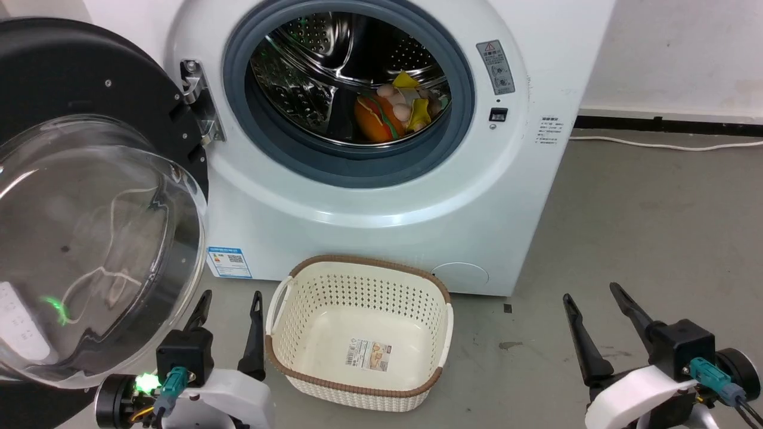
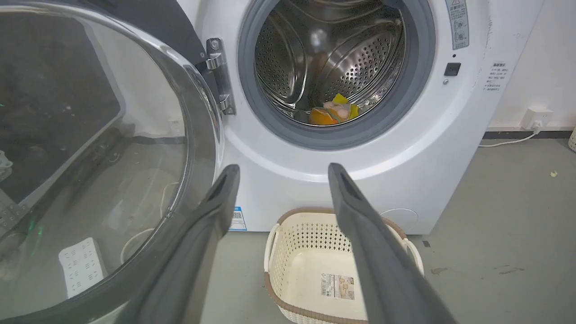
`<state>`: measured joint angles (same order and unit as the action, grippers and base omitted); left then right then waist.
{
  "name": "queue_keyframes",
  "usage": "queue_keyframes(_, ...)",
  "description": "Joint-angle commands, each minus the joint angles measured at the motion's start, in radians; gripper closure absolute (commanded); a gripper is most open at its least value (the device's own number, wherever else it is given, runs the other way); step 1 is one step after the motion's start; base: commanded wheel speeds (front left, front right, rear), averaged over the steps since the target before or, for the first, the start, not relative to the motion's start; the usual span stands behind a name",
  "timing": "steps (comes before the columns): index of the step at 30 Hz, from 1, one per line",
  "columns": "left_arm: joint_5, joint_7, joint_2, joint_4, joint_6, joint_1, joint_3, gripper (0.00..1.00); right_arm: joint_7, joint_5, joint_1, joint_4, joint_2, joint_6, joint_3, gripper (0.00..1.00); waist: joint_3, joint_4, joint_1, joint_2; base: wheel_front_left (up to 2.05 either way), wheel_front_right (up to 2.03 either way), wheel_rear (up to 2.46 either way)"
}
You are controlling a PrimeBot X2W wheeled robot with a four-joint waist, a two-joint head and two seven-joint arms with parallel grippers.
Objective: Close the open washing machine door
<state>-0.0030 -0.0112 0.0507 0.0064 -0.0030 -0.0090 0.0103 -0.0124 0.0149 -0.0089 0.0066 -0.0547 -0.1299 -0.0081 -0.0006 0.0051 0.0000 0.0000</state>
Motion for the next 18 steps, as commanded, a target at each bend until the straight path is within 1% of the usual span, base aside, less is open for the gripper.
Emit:
queue_keyframes(1,-0.002,-0.013,0.000,0.001,0.000,-0.003,0.002,0.00,-0.013,0.006,0.003,0.002,0.000,0.000,-0.004,0.00,-0.001,0.004,0.0000,0.0000,0.00,0.00,0.00)
queue_keyframes(9,-0.003,-0.029,0.000,0.004,-0.002,-0.002,0.008,0.00,-0.029,0.015,0.009,0.010,0.001,0.000,-0.005,0.00,-0.008,0.034,0.0000,0.0000,0.00,0.00,0.00)
queue_keyframes(18,-0.004,-0.048,0.002,0.006,-0.005,0.003,0.010,0.00,-0.048,0.015,0.014,0.015,0.001,0.000,0.005,0.00,-0.017,0.090,0.0000,0.0000,0.00,0.00,0.00)
